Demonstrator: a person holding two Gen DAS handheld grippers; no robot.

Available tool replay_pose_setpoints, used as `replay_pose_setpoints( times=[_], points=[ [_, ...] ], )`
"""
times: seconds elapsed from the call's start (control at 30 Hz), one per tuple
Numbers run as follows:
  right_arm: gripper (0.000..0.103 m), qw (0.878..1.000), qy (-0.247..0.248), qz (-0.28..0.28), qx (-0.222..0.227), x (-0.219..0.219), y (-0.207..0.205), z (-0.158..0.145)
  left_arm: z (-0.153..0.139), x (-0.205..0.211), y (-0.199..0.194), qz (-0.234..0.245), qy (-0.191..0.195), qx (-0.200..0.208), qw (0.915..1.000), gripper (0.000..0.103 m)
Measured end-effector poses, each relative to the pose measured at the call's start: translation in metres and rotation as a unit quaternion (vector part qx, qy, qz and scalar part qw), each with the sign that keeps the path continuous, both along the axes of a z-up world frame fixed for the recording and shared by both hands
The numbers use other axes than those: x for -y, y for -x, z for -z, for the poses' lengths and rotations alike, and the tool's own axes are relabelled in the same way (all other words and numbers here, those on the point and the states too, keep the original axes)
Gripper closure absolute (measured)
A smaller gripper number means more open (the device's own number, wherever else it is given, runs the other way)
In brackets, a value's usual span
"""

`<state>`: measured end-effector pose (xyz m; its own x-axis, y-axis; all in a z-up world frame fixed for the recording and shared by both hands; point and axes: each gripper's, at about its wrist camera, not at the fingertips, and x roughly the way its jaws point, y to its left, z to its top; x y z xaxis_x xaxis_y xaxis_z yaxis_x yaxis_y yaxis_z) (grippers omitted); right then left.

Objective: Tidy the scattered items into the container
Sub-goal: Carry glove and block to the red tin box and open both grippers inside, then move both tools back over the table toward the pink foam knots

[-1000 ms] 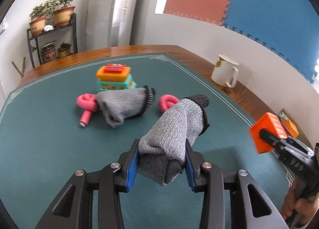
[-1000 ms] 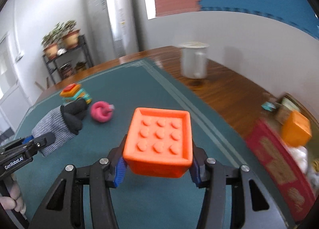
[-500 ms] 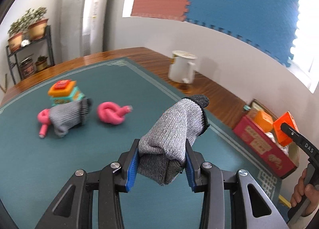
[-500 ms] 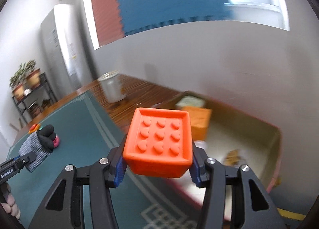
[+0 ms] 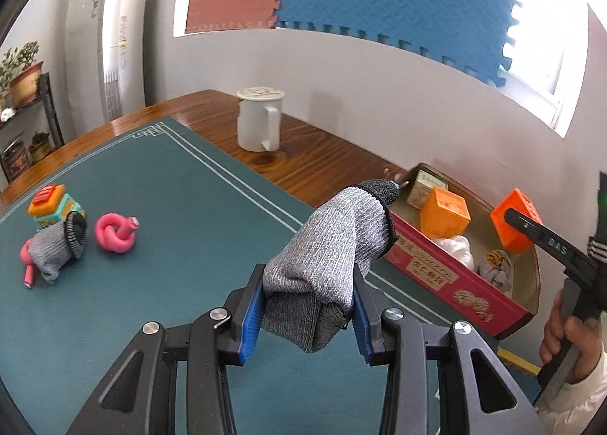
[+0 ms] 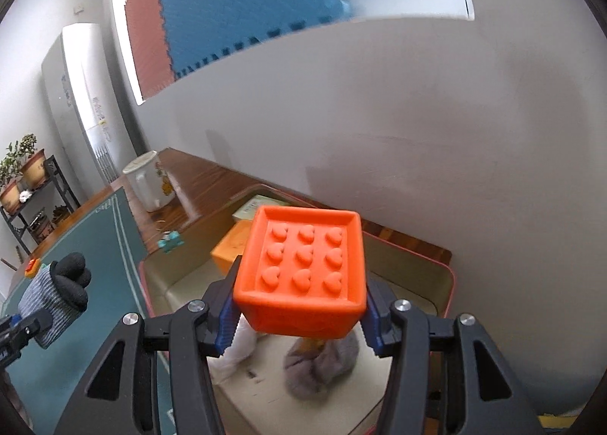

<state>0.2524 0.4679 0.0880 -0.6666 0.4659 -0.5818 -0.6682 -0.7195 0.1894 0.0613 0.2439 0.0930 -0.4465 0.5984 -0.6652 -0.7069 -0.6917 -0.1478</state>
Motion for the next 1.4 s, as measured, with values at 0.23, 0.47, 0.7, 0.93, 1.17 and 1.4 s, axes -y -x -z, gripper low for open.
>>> replay_pose_setpoints(
  times=[0.23,0.47,0.7,0.93,1.17,1.4],
  points=[
    [0.045,1.000,0.018,0.012,-0.018,-0.016,-0.019,0.010,0.002,-0.024,-0.007,0.014,0.010,0.001,0.9999,0.061],
    [0.045,0.999,0.030,0.028,-0.031,-0.025,-0.042,0.015,0.002,-0.060,-0.019,0.049,0.008,0.007,0.9987,0.061],
    [0.045,0.998,0.030,0.043,-0.044,-0.031,-0.060,0.013,-0.006,-0.102,-0.045,0.105,0.001,0.004,0.9945,0.061],
    [0.045,0.997,0.016,0.054,-0.057,-0.030,-0.071,0.003,-0.013,-0.147,-0.068,0.175,-0.023,0.015,0.9842,0.053],
    [0.045,0.996,0.002,0.057,-0.069,-0.026,-0.078,-0.008,-0.018,-0.144,-0.069,0.180,-0.038,0.014,0.9829,0.037],
    [0.045,0.997,0.002,0.035,-0.070,-0.014,-0.064,-0.011,-0.015,-0.121,-0.047,0.136,-0.038,0.018,0.9898,0.037]
  ],
)
